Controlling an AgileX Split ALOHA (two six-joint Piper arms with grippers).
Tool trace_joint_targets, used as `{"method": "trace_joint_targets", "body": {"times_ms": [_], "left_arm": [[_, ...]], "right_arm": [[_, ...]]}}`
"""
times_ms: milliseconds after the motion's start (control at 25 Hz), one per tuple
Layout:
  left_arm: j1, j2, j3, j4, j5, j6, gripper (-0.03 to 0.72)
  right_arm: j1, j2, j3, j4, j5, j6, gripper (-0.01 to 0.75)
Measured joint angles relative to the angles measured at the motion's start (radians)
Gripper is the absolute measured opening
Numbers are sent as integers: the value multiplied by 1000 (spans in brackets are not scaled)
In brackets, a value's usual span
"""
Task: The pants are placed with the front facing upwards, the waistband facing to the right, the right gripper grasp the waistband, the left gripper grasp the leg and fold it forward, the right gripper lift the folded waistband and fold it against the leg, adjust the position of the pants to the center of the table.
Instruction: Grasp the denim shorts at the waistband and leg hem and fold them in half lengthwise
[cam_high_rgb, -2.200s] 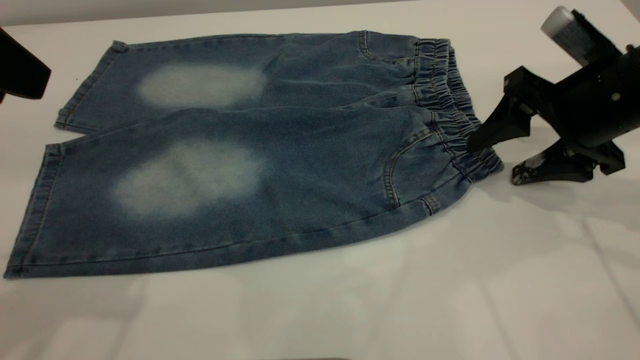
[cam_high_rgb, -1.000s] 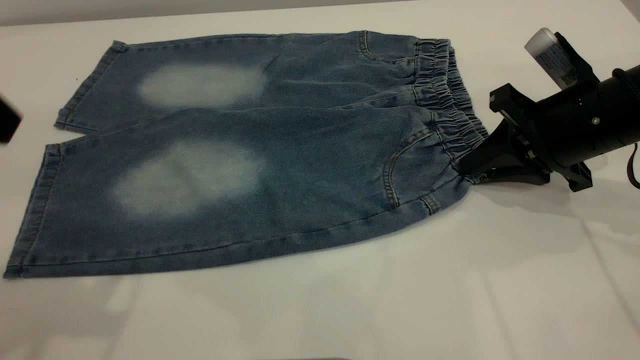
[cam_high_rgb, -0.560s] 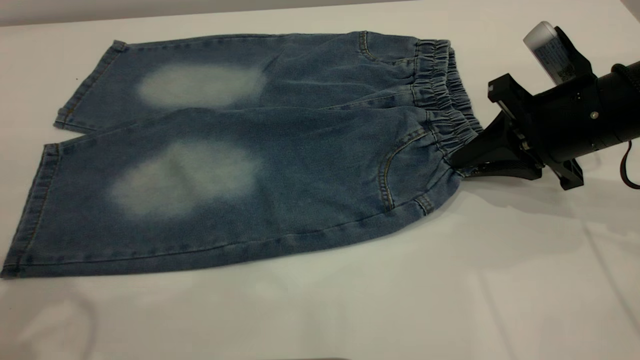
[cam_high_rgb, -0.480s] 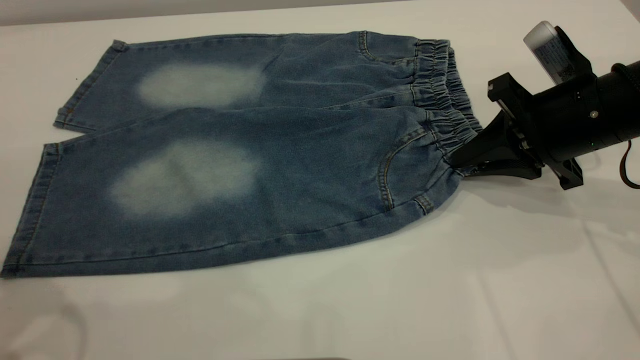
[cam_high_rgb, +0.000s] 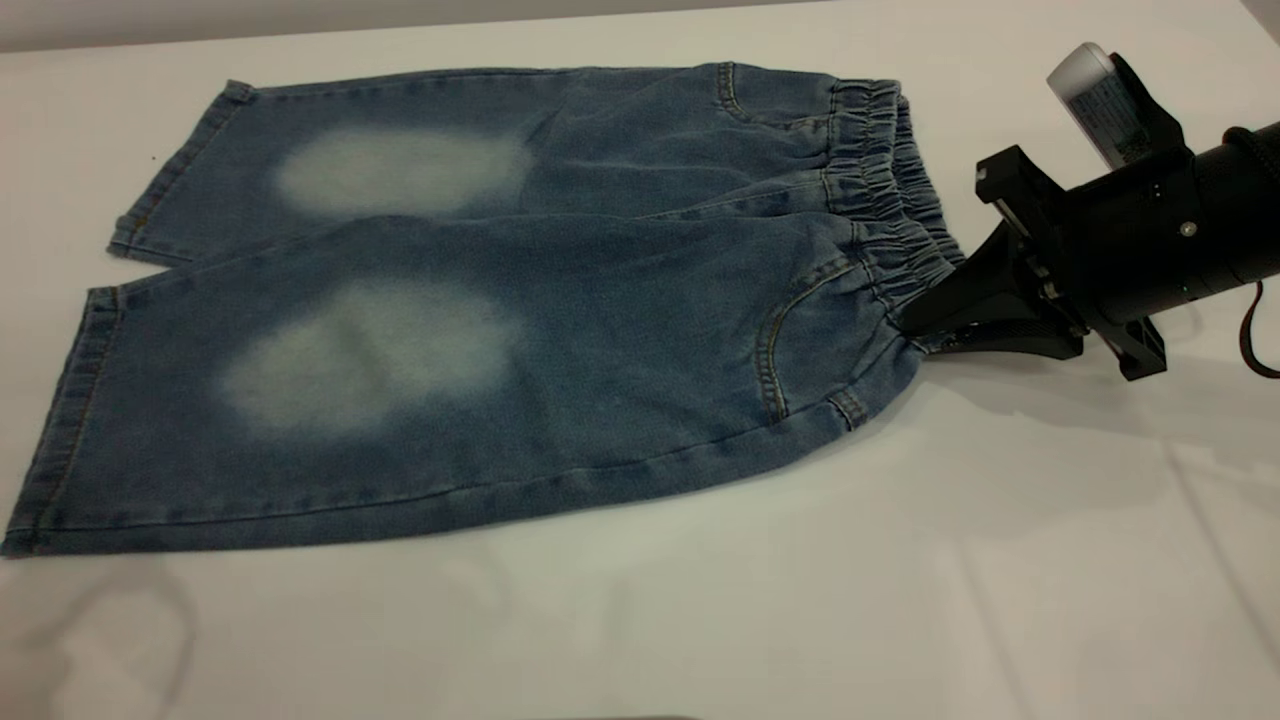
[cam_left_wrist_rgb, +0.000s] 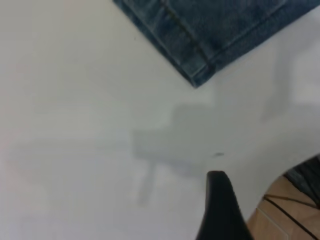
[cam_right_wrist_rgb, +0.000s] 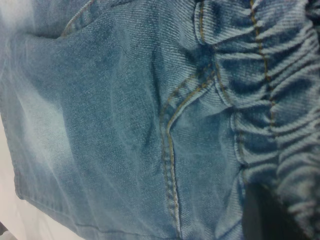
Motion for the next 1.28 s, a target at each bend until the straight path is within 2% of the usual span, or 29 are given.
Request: {"method": "trace_joint_targets", "body": {"times_ms": [280,440,640,880,1160,1280], "left_arm": [[0,208,-126,10,0,49,433],[0,311,-176,30,3,91,480],[0,406,-185,139,-38,98,519],[-2,434,-186,205,-127,99,523],[-63,495,-186,226,-167,99,518],[-72,509,-186,236,-178,99,490]], "right_arm": [[0,0,0,0,0,1,41],[0,0,0,0,1,1,41],[0,0,0,0,1,1,41],[0,0,0,0,1,1,41],[0,0,0,0,1,0,41],[0,0,0,-1,1,0,42]]}}
